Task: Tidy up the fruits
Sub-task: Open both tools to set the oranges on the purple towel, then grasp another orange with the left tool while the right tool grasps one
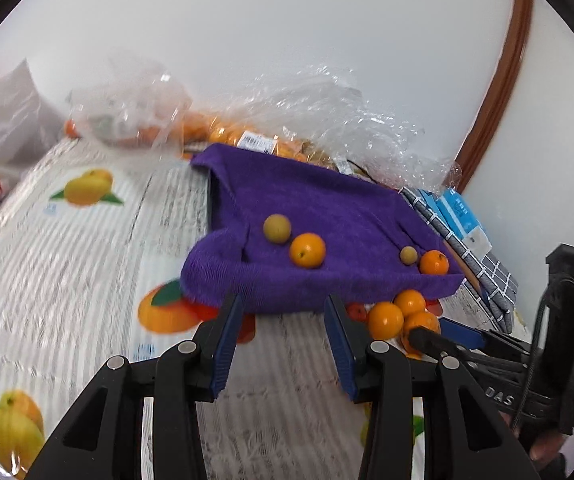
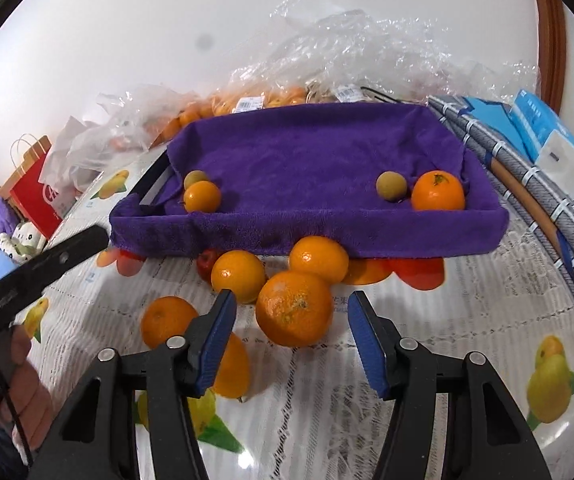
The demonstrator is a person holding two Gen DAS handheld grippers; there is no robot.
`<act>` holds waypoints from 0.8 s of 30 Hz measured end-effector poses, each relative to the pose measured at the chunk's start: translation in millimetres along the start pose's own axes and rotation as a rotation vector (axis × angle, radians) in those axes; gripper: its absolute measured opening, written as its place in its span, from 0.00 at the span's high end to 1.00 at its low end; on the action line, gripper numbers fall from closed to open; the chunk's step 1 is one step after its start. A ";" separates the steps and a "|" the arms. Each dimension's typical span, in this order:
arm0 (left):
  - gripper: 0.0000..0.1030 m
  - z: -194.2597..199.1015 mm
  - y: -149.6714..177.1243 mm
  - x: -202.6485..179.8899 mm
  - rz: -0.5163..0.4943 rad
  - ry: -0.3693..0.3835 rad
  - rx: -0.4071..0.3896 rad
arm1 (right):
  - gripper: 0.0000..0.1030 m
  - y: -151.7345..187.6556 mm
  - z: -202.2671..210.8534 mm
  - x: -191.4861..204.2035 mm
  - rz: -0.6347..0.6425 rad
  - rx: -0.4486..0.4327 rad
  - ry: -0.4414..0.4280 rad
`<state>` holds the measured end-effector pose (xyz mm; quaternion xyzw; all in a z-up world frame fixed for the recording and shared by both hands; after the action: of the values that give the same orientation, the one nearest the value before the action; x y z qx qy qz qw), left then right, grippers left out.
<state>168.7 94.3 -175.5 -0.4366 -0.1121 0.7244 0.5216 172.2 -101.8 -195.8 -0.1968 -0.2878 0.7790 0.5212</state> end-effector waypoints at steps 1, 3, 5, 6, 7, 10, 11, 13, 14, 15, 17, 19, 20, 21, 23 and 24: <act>0.61 -2.5 0.7 0.3 0.004 0.000 0.011 | 0.46 -0.1 -3.2 1.1 0.002 0.007 -0.005; 0.61 -6.5 1.7 -1.4 -0.008 -0.008 0.026 | 0.47 0.7 -7.6 3.1 0.005 0.010 0.006; 0.61 -10.9 4.1 -4.4 -0.016 -0.005 0.042 | 0.51 -0.1 -9.5 1.4 -0.003 0.012 0.005; 0.61 -12.3 5.1 -5.5 -0.021 0.002 0.051 | 0.53 0.1 -10.9 -0.3 -0.012 0.015 -0.007; 0.61 -12.6 6.4 -6.4 -0.022 0.004 0.053 | 0.59 0.0 -12.2 -1.3 -0.016 0.021 -0.005; 0.61 -12.0 8.3 -7.1 -0.024 -0.012 0.036 | 0.59 0.8 -10.0 -4.4 -0.023 0.020 -0.016; 0.61 -11.5 8.7 -6.6 -0.023 -0.012 0.033 | 0.59 1.2 -7.4 -5.1 -0.020 0.016 -0.009; 0.61 -11.1 9.6 -6.8 -0.026 -0.004 0.036 | 0.59 3.8 1.9 -9.7 -0.013 0.000 0.020; 0.61 -10.4 10.3 -7.8 -0.033 0.001 0.038 | 0.59 5.1 6.3 -12.7 -0.012 -0.006 0.028; 0.61 -9.6 11.2 -9.2 -0.042 0.006 0.035 | 0.59 7.8 13.4 -17.9 -0.012 -0.017 0.039; 0.61 -8.6 14.4 -14.2 -0.070 0.020 0.039 | 0.59 12.7 23.6 -27.6 -0.008 -0.026 0.071; 0.61 -8.4 17.7 -19.4 -0.092 0.053 0.055 | 0.59 18.5 30.4 -37.6 -0.003 -0.025 0.107; 0.61 -8.7 19.7 -22.4 -0.101 0.073 0.070 | 0.59 23.5 32.8 -43.6 -0.005 -0.020 0.125; 0.61 -9.5 21.8 -25.7 -0.112 0.100 0.091 | 0.59 26.0 33.2 -47.1 -0.010 -0.016 0.132; 0.61 -11.1 25.5 -29.2 -0.125 0.135 0.130 | 0.59 35.8 34.8 -56.7 -0.028 -0.010 0.138; 0.61 -13.3 27.8 -31.9 -0.132 0.150 0.156 | 0.59 41.4 35.5 -61.3 -0.038 -0.007 0.137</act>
<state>162.7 51.3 -184.1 -0.4393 -0.0447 0.6603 0.6075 145.0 -179.2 -195.6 -0.2458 -0.2579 0.7527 0.5536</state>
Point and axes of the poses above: each gripper's, at about its wrist camera, not at the fingertips, and z roughly against the way its jaws point, x to its left, y to its underside, the point moved 1 cm from there along -z, roughly the way its jaws point, and after that the axes turned 15 degrees about z, right-handed, at the moved point
